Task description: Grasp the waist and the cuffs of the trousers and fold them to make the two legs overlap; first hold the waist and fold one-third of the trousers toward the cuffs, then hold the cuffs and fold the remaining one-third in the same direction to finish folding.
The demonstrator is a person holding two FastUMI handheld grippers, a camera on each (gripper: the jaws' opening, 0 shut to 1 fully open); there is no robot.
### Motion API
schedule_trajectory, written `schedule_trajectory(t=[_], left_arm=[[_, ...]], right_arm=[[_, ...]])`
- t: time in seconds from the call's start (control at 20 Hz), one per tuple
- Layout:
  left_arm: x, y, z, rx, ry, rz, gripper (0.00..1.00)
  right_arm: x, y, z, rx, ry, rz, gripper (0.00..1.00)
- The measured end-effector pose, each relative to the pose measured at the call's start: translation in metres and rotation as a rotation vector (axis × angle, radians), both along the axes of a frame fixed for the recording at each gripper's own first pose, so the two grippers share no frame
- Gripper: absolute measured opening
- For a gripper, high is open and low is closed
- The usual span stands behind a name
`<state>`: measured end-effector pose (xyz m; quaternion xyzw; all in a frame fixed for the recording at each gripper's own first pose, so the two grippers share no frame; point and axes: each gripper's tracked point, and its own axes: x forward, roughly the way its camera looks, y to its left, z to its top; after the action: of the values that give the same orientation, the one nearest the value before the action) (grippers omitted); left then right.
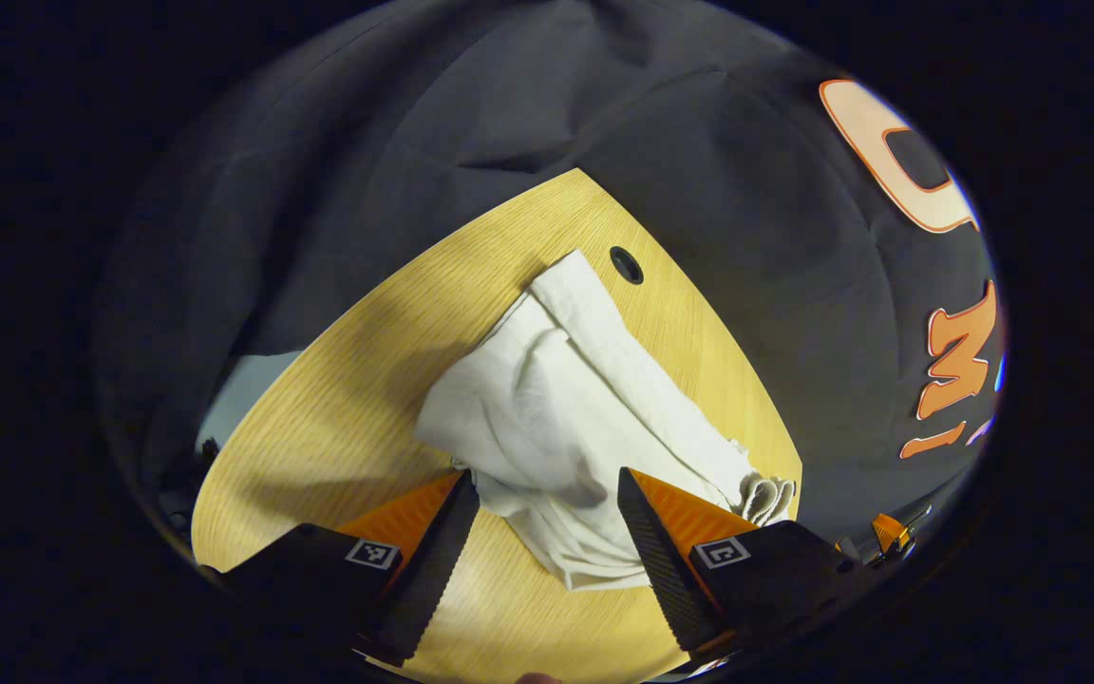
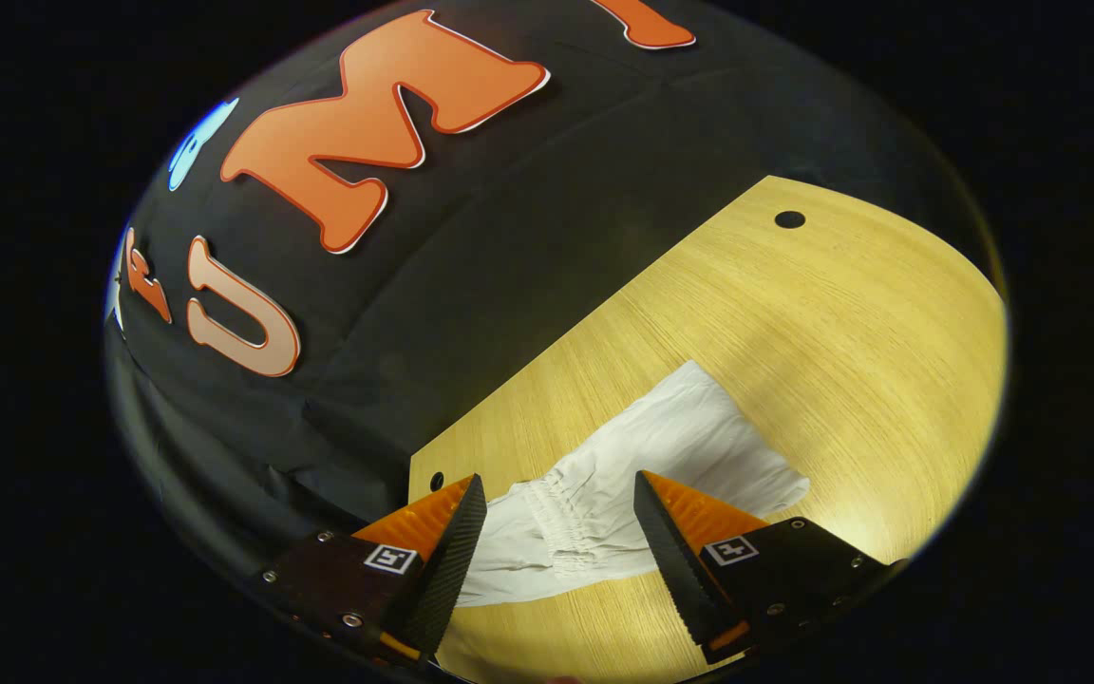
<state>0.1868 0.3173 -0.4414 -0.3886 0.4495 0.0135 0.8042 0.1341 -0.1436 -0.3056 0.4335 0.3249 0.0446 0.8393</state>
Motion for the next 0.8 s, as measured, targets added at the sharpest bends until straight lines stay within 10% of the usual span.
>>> schedule_trajectory(t=[0.2, 0.45, 0.8], left_arm=[[0.009, 0.002, -0.008, -0.016, -0.008, 0.064, 0.87], [0.004, 0.005, -0.019, 0.004, 0.043, 0.135, 0.16], [0.014, -0.015, 0.044, 0.054, -0.061, 0.142, 0.11]], right_arm=[[-0.016, -0.017, -0.004, -0.019, 0.021, -0.03, 0.94], [-0.027, -0.035, -0.004, -0.033, 0.017, -0.039, 0.94], [-0.038, -0.058, -0.011, -0.087, 0.004, 0.006, 0.96]])
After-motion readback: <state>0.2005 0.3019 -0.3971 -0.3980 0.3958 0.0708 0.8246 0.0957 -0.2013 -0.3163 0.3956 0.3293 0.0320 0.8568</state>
